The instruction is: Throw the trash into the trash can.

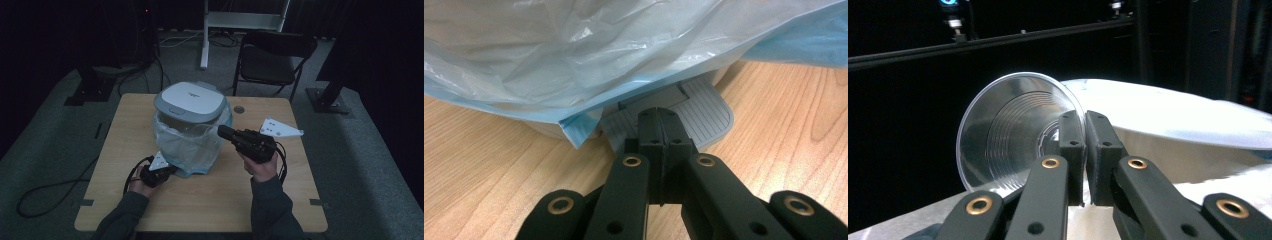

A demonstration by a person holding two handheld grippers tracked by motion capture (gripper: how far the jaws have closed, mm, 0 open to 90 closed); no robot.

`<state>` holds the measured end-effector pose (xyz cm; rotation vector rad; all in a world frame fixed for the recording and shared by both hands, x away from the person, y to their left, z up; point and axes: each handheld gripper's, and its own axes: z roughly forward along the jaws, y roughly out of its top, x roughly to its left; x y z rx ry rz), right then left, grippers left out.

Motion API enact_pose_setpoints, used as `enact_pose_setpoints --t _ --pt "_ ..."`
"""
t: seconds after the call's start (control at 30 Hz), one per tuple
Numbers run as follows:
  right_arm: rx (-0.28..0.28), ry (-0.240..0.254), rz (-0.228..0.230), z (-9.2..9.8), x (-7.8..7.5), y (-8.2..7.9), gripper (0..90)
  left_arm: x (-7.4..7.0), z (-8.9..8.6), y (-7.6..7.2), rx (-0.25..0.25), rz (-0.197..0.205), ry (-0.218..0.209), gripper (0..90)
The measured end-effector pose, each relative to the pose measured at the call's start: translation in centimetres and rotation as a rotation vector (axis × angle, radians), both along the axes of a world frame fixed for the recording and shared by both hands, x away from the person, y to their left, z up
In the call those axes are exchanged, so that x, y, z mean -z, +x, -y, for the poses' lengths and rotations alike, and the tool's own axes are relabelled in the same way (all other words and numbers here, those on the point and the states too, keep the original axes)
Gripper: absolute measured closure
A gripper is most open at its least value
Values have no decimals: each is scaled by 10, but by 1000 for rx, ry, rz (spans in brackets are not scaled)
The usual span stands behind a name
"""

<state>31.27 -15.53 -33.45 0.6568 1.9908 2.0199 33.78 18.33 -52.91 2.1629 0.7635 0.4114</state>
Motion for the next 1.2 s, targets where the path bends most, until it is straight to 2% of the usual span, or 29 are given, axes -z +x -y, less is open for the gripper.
enact_pose_setpoints --t 0.2,0.37,0.47,0.63,0.9,1.2 --pt "70 -30 39 -3 -1 -1 865 0 0 0 0 1 3 900" --pt "121 -76 63 -9 2 -1 864 0 0 0 0 2 3 900" --pt "140 -89 63 -12 4 0 864 0 0 0 -1 2 1 900" --pt "145 -95 59 -15 7 2 863 0 0 0 -1 2 1 900" --pt "179 -139 79 -25 12 2 862 0 0 0 -3 1 2 900" --pt "187 -147 72 -31 14 6 862 0 1 0 -3 -2 3 900"
